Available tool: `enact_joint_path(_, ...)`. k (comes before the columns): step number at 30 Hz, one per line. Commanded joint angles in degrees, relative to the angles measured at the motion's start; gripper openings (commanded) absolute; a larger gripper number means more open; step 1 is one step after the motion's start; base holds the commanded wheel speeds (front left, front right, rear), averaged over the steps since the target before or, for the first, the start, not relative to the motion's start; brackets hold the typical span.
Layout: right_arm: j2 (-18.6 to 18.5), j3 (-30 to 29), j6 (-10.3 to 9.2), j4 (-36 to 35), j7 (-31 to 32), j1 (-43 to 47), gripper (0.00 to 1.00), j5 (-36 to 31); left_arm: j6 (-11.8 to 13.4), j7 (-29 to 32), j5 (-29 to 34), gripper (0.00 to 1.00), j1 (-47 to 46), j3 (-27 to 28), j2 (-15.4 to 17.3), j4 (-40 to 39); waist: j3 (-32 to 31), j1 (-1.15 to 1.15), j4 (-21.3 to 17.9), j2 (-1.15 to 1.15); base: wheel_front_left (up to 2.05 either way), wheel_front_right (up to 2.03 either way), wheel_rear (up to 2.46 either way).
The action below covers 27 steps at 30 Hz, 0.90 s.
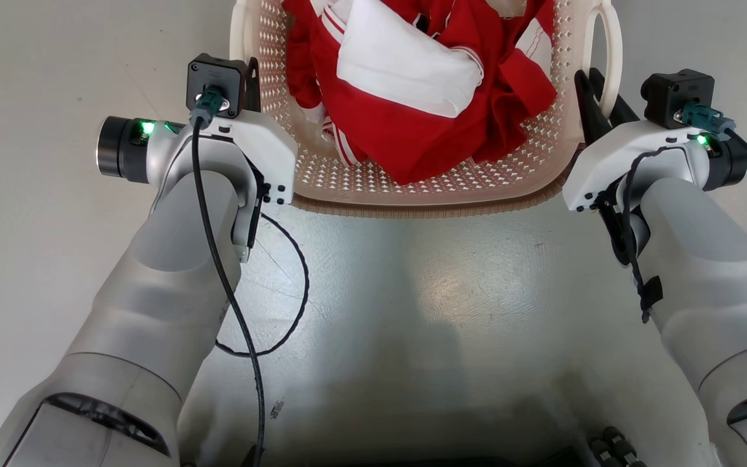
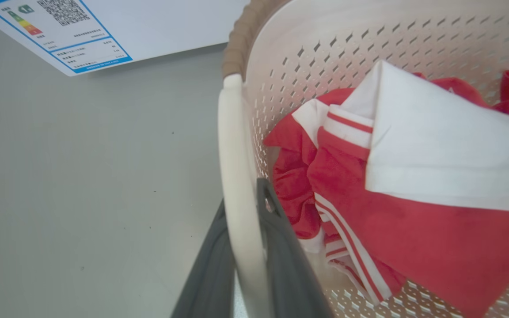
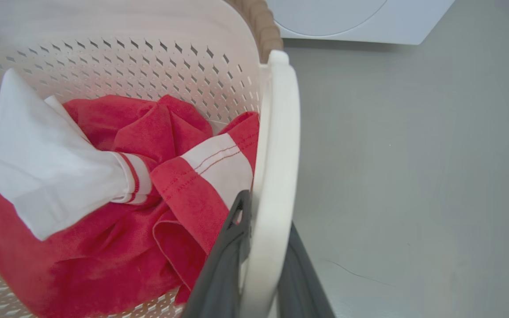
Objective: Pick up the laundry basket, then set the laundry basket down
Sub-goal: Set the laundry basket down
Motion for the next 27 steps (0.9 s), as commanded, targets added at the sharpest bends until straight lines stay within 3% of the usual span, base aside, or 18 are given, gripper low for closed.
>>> enact_joint_path(1,2.6,1.0,0.66,-0.3,0.1,2.1,0.00,-1.2,-0.9,-0.4,1.1,0.00,0.3,0.5,0.0,-1.0,0.0,0.00,0.0,0.00,0.00,0.00,0.00)
enact_joint_path(10,2.8,0.0,0.66,0.0,0.1,2.3,0.00,-2.0,-1.5,-0.4,2.0,0.00,0.6,1.7,-0.1,-0.4,-0.6,0.00,0.0,0.00,0.00,0.00,0.00)
enact_joint_path(11,2.9,0.0,0.66,0.1,0.1,2.3,0.00,-2.0,-1.5,-0.4,2.0,0.05,0.7,1.8,-0.1,-0.4,-0.6,0.00,0.0,0.00,0.00,0.00,0.00)
enact_joint_path(12,2.9,-0.1,0.66,0.1,0.1,2.3,0.04,-2.0,-1.6,-0.4,2.0,0.16,0.7,1.8,-0.1,-0.3,-0.7,0.00,0.0,0.00,0.00,0.00,0.00)
enact_joint_path(14,3.0,-0.3,0.66,0.2,0.1,2.3,0.37,-2.1,-1.5,-0.4,1.9,0.31,0.7,1.8,-0.1,-0.3,-0.8,0.00,-0.1,0.00,0.00,0.00,0.00)
enact_joint_path(15,3.0,-0.3,0.66,0.2,0.1,2.3,0.41,-2.1,-1.5,-0.4,1.8,0.39,0.8,1.9,-0.1,-0.2,-0.9,0.00,-0.1,0.00,0.00,0.00,0.00)
enact_joint_path(17,3.0,-0.4,0.66,0.4,0.1,2.3,0.42,-2.2,-1.5,-0.4,1.6,0.68,0.8,1.9,-0.1,-0.1,-1.0,0.00,-0.1,0.00,0.00,0.00,0.00)
enact_joint_path(21,3.1,-0.4,0.66,0.6,0.1,2.3,0.42,-2.3,-1.5,-0.4,1.2,1.00,0.8,1.8,-0.1,0.3,-1.2,0.00,-0.2,0.00,0.00,0.00,0.00)
enact_joint_path(27,3.2,-0.6,0.66,0.5,0.1,2.5,0.46,-2.4,-1.5,-0.4,0.3,1.00,1.0,1.5,-0.1,1.0,-1.5,0.00,-0.4,0.00,0.00,0.00,0.00)
